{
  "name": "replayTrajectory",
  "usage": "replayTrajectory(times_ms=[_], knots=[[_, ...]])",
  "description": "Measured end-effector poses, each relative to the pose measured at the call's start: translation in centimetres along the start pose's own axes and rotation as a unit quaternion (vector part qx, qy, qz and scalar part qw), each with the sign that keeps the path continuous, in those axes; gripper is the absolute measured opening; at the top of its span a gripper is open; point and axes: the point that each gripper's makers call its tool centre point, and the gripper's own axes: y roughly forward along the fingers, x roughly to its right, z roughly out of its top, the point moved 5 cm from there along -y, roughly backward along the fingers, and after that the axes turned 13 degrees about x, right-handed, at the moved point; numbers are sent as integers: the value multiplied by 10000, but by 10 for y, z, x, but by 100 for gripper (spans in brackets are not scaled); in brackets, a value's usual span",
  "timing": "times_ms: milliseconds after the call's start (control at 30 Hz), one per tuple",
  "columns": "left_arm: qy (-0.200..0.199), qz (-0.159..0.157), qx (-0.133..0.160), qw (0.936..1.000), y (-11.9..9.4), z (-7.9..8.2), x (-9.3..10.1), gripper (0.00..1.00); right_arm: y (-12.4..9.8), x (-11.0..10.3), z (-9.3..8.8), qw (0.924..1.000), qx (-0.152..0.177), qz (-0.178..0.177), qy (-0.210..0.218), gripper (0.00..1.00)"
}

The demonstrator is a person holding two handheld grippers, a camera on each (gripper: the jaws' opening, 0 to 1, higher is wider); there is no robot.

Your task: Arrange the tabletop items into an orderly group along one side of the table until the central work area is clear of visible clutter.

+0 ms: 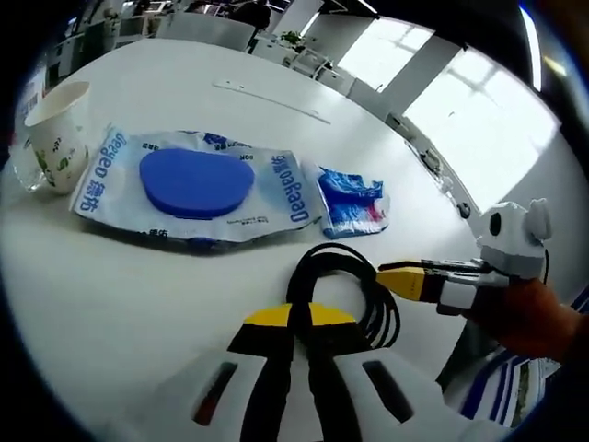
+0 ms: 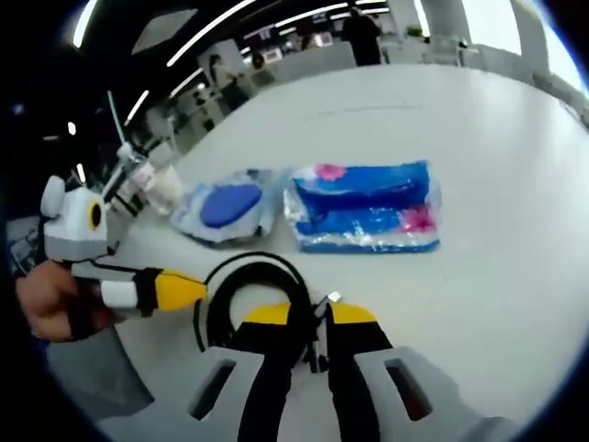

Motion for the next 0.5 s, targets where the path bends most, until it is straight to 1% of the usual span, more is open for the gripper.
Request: replayTrajectory(times_ms=[67,133,167,233,333,500], knots=[[-11,-7,-4,10000,-1,-1,0,1,2,-1,-4,10000,-41,3,-12,13],[-21,-16,-29,10000,-1,-2,0,1,5,1,-9,9998,-149,-62,-147,12],[-24,-15,-40,10000,-2,-3,0,1,7,2,-10,9996,-151,-134,-203,11],[-38,-6,-41,10000,-3,-4,-1,1,9,1,-6,9998,-93,-151,-60,11],[-43,13,-27,10000,-4,-3,-2,1,12,-3,-6,9998,-96,-121,-148,10],[-84,38,-6,10000,-4,-3,-3,1,21,0,1,9997,-102,-87,-194,10]])
